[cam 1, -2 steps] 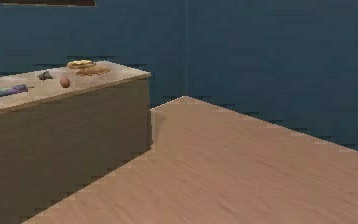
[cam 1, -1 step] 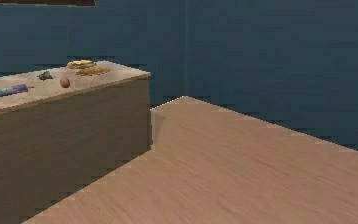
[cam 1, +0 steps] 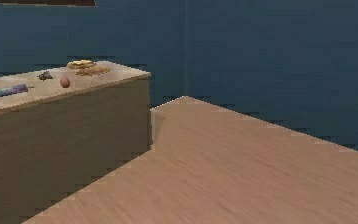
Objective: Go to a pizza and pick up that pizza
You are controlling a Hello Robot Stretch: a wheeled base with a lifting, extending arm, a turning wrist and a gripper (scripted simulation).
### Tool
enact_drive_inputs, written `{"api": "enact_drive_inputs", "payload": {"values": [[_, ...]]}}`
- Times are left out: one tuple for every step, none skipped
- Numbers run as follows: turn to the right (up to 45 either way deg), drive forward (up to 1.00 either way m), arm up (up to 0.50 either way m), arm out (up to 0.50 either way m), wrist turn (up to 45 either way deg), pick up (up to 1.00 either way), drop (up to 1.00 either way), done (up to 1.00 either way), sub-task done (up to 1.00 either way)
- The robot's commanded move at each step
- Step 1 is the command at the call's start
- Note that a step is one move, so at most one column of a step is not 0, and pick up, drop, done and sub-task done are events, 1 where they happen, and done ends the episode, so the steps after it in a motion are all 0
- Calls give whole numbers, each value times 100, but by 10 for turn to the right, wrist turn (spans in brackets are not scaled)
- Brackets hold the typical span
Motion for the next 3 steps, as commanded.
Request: {"api": "enact_drive_inputs", "payload": {"values": [[0,0,0,0,450,0,0,0,0],[0,0,0,0,450,0,0,0,0],[0,0,0,0,60,0,0,0,0]]}}
